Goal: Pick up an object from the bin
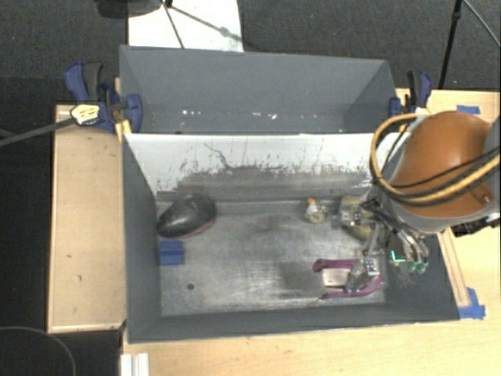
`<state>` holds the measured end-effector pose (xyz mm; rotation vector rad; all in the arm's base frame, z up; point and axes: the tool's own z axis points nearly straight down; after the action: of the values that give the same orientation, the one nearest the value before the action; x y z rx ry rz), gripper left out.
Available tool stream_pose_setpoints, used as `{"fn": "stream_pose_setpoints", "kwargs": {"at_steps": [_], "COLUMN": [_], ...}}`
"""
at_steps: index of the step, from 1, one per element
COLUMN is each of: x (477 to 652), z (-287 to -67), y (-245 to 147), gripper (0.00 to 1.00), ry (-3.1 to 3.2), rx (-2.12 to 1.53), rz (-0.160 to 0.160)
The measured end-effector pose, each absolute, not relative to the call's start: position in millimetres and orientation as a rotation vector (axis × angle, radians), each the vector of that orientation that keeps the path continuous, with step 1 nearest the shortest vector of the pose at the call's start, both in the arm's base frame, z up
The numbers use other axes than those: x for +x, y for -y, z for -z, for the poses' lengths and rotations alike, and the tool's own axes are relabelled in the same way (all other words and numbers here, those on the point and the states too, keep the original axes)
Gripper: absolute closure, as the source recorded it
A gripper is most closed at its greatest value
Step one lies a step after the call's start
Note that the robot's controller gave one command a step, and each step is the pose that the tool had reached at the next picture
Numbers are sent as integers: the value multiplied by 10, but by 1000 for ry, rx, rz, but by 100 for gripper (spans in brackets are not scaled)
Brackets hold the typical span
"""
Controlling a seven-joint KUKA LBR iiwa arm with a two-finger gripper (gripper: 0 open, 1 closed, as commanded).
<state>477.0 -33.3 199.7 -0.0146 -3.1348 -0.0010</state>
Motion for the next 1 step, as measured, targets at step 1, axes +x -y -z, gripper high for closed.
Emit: {"fn": "stream_pose_setpoints", "kwargs": {"at_steps": [1], "x": [4950], "z": [-741], "y": [571], "gripper": [0], "ry": [3120], "rx": [378], "rz": [4]}}
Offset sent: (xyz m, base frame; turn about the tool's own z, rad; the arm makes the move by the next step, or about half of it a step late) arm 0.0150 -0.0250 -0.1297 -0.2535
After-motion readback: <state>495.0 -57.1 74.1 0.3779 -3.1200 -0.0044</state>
